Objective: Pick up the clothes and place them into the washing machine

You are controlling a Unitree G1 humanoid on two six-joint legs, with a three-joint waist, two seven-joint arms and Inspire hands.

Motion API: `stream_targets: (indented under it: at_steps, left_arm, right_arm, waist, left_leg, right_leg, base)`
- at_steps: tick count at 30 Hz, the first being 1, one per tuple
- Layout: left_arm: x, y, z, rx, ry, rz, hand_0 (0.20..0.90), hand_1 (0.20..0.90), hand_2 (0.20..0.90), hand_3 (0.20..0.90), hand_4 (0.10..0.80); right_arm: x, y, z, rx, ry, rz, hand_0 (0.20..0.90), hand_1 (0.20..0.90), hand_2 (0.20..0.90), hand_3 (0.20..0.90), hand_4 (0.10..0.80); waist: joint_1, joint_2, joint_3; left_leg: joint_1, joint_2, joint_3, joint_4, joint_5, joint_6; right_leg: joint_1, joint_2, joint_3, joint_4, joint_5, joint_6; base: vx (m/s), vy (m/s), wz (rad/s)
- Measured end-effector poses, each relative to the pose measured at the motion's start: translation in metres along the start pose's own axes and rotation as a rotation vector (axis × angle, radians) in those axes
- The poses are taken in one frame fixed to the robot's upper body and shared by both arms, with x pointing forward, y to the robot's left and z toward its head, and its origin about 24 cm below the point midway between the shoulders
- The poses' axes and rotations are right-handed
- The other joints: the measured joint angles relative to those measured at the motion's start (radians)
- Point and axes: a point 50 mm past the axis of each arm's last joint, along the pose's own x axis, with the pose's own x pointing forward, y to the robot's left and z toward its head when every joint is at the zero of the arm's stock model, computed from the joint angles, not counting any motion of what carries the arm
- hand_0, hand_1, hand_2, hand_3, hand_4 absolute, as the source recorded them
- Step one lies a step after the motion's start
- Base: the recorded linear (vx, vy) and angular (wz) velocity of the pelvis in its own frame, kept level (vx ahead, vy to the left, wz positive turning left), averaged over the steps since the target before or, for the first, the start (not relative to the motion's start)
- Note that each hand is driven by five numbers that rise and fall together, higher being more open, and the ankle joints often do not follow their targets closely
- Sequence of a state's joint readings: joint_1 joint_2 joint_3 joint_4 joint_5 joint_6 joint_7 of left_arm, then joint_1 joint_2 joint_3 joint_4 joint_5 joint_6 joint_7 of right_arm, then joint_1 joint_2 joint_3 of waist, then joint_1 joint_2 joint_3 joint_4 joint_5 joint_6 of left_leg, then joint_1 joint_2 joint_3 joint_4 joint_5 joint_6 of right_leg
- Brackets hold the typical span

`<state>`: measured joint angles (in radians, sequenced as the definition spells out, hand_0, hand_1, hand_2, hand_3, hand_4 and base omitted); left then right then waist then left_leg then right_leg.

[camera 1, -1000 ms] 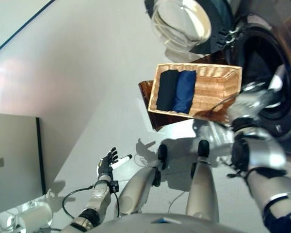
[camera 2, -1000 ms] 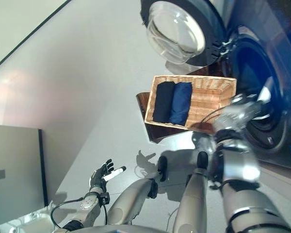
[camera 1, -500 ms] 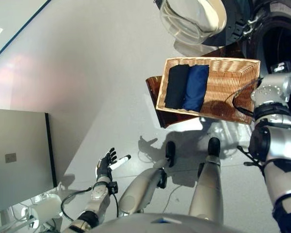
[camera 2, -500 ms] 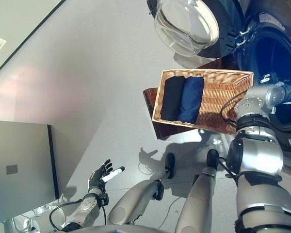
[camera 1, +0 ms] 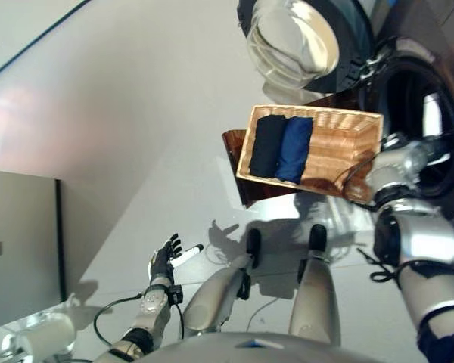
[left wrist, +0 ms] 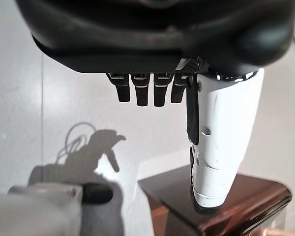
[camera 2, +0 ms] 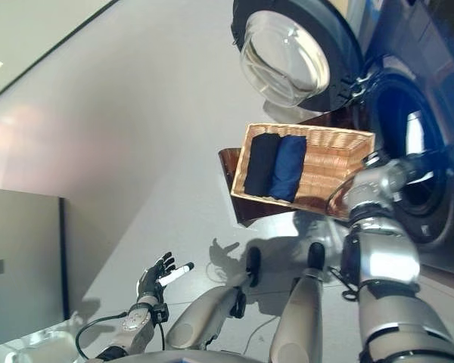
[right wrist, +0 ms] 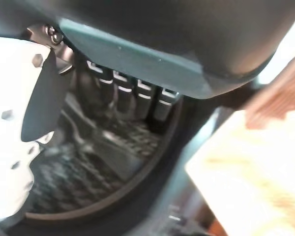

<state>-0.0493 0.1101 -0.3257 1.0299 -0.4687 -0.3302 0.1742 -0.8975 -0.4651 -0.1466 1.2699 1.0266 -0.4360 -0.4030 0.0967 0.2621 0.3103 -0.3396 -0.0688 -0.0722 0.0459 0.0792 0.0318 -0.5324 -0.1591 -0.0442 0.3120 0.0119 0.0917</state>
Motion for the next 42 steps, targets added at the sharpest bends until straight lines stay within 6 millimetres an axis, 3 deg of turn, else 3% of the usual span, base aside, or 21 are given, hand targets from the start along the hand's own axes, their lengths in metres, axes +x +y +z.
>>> stream_targets:
  at_steps: [2,3,6,10,14,21,27,33,42]
  left_arm:
    - [0.0,0.001,-0.002,0.007,0.008,0.002,0.9,0.9,0.9,0.9,0.8]
    - [0.0,0.001,-0.001,0.007,0.007,0.001,0.9,0.9,0.9,0.9,0.8]
    - [0.002,0.0,0.002,0.011,0.001,0.001,0.9,0.9,0.9,0.9,0.8]
    - [0.003,0.003,0.004,0.034,-0.007,0.006,0.9,0.9,0.9,0.9,0.8]
    - [0.004,0.014,0.006,0.076,-0.014,0.025,0.9,0.9,0.9,0.9,0.8]
    - [0.006,0.034,0.014,0.084,-0.041,0.093,0.9,0.9,0.9,0.9,0.8]
    - [0.008,0.026,0.03,0.065,-0.113,0.064,0.9,0.9,0.9,0.9,0.8]
    - [0.013,0.014,0.071,0.035,-0.265,0.025,0.9,0.9,0.9,0.9,0.8]
    - [0.008,0.006,0.102,-0.015,-0.402,-0.004,0.9,0.9,0.9,0.9,0.8]
  right_arm:
    - [-0.012,-0.012,-0.033,-0.031,0.088,-0.002,0.9,0.9,0.9,0.9,0.8]
    - [-0.015,-0.014,-0.04,-0.038,0.108,0.0,0.9,0.9,0.9,0.9,0.8]
    - [-0.035,-0.041,-0.082,-0.159,0.233,0.013,0.9,0.9,0.9,0.9,0.8]
    - [-0.046,-0.051,-0.102,-0.344,0.306,0.058,0.9,0.9,0.9,0.9,0.8]
    - [-0.041,-0.056,-0.099,-0.601,0.29,0.113,0.9,0.9,0.9,0.9,0.8]
    - [-0.033,-0.03,-0.085,-0.839,0.197,0.198,0.9,0.9,0.9,0.9,0.8]
    - [-0.027,-0.009,-0.07,-0.889,0.145,0.194,0.9,0.9,0.9,0.9,0.8]
    - [-0.025,0.023,-0.052,-0.855,0.071,0.206,0.9,0.9,0.9,0.9,0.8]
    - [-0.02,0.016,-0.045,-0.889,0.065,0.109,0.9,0.9,0.9,0.9,0.8]
  waist:
    - [0.001,-0.027,-0.007]
    - [0.0,-0.033,-0.007]
    - [0.001,-0.055,-0.014]
    - [0.011,-0.082,-0.015]
    - [0.03,-0.108,-0.025]
    - [0.036,-0.123,-0.022]
    - [0.074,-0.126,0.0]
    - [0.085,-0.134,0.074]
    - [0.131,-0.133,0.102]
  left_leg:
    - [0.001,0.006,-0.006,0.0,0.0,-0.005]
    - [0.001,0.006,-0.008,0.0,0.0,-0.006]
    - [0.006,0.014,-0.017,0.004,0.001,-0.008]
    - [0.002,0.014,-0.025,0.005,0.003,-0.009]
    - [0.001,0.016,-0.036,0.006,0.004,-0.01]
    - [-0.029,0.016,-0.046,0.015,0.002,-0.014]
    - [-0.089,0.018,-0.051,0.047,0.006,-0.014]
    - [-0.185,0.003,-0.074,0.111,0.002,-0.02]
    - [-0.253,-0.019,-0.109,0.152,-0.005,-0.031]
  right_leg:
    - [0.005,0.004,-0.01,-0.003,0.0,-0.004]
    - [0.006,0.004,-0.012,-0.003,0.0,-0.005]
    - [0.036,0.006,-0.037,-0.023,0.007,-0.015]
    - [0.046,0.005,-0.052,-0.039,0.017,-0.016]
    - [0.057,0.006,-0.06,-0.056,0.022,-0.014]
    - [0.044,0.005,-0.079,-0.066,0.027,-0.016]
    - [0.012,0.006,-0.101,-0.068,0.037,-0.025]
    - [-0.069,-0.013,-0.131,0.012,0.009,-0.039]
    - [-0.135,-0.053,-0.167,0.106,-0.048,-0.045]
  base:
    - [0.032,-0.021,0.07]
    - [0.023,-0.015,0.12]
    - [-0.001,-0.017,0.18]
    - [-0.012,-0.013,0.08]
    - [-0.018,0.0,0.05]
    - [-0.007,0.003,0.04]
    - [-0.007,-0.001,0.12]
    - [0.013,-0.01,0.22]
    - [0.059,-0.013,0.21]
